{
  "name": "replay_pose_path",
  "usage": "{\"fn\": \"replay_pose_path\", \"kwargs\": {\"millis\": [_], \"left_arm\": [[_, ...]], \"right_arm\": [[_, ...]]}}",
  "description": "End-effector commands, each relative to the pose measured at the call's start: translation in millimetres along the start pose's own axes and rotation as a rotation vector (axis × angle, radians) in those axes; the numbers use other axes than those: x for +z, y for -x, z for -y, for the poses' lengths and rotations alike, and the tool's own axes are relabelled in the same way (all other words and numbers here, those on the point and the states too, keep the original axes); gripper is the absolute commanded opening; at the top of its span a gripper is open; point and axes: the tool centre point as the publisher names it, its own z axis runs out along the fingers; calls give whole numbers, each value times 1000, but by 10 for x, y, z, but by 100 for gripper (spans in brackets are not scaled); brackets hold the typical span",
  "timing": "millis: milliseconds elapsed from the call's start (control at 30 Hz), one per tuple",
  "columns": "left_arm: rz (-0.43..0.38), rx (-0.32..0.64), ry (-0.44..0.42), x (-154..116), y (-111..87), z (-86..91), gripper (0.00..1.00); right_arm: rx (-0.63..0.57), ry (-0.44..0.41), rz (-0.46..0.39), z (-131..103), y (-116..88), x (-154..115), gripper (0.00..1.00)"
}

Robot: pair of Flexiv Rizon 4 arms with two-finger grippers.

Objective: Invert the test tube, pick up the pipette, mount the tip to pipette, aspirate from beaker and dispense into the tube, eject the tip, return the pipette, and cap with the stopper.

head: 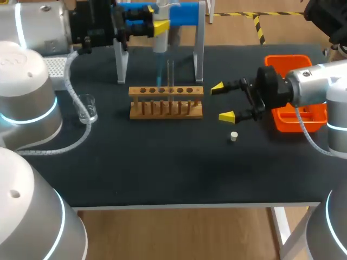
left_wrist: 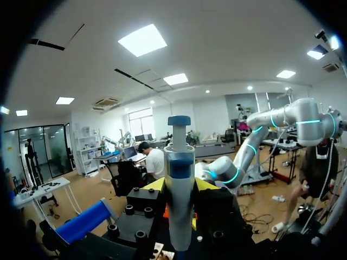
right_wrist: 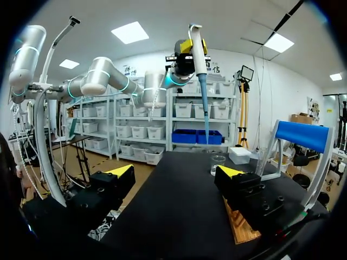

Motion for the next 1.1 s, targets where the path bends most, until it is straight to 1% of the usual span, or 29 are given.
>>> {"fn": "replay_pose_path", "kwargs": {"millis": [33, 133, 167, 267, 300, 433, 767, 1100], "left_arm": [[24, 13, 1, -568, -18, -124, 0], [41, 29, 6, -745, 51, -174, 0], [49, 37, 16, -841, 93, -198, 0], [63, 53, 18, -998, 173, -241, 0], [71, 54, 24, -1080, 228, -275, 0], [79, 71, 30, -1227, 342, -358, 0], [93, 76, 39, -1489, 595, -578, 0], [99, 57, 45, -1623, 771, -771, 0]], "right_arm": [[0, -3, 3, -8, -13, 3, 100], [0, -3, 3, -8, -13, 3, 100], [0, -3, 3, -8, -13, 3, 100], [0, -3, 3, -8, -13, 3, 100], [0, -3, 3, -8, -13, 3, 100], [0, -3, 3, -8, -13, 3, 100], [0, -3, 3, -8, -13, 3, 100], [0, -3, 3, -8, -13, 3, 100]]}}
